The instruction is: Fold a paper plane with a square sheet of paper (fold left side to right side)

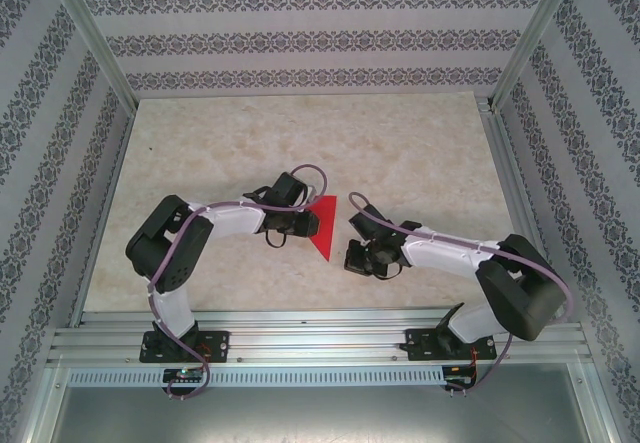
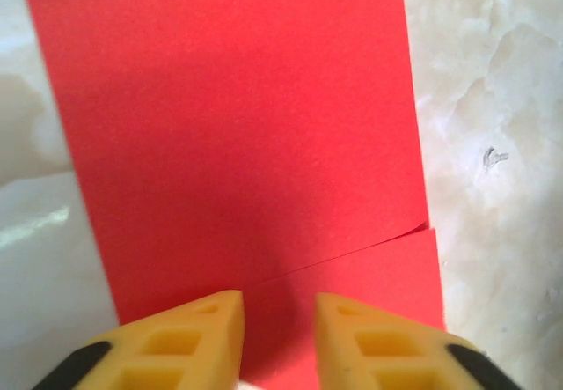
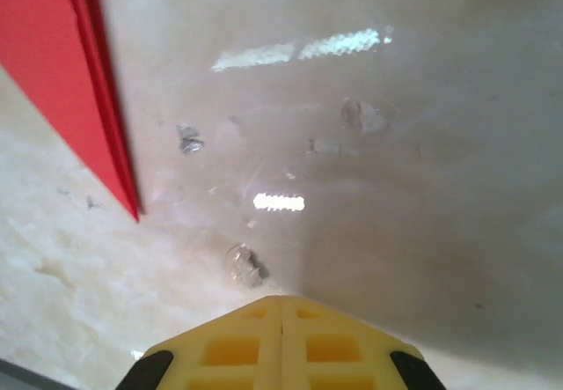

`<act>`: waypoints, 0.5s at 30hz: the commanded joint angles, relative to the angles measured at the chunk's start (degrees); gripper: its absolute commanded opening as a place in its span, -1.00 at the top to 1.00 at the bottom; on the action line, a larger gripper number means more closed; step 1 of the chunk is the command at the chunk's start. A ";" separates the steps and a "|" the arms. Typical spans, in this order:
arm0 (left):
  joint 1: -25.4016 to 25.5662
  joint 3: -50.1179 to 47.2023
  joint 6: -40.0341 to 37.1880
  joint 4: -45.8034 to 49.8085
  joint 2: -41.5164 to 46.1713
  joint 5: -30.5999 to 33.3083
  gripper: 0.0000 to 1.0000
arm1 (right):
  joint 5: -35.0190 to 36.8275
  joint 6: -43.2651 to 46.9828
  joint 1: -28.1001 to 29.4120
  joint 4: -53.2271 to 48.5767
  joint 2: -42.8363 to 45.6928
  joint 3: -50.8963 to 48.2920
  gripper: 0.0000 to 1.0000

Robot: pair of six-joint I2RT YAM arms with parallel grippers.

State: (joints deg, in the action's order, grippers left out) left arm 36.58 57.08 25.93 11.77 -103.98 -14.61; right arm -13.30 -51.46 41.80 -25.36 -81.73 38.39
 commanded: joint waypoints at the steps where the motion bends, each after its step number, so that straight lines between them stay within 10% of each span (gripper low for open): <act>1: -1.70 0.86 -0.14 3.09 5.11 -0.57 0.23 | 2.02 5.96 -1.68 -0.17 2.38 3.36 0.71; 15: -12.49 -6.75 10.40 -2.00 12.13 -11.23 -0.35 | -1.02 17.14 -4.73 12.81 -9.40 12.89 0.24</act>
State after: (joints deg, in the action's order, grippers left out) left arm 24.97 52.62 32.21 12.32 -90.43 -21.63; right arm -13.74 -37.71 37.71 -14.37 -88.51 49.50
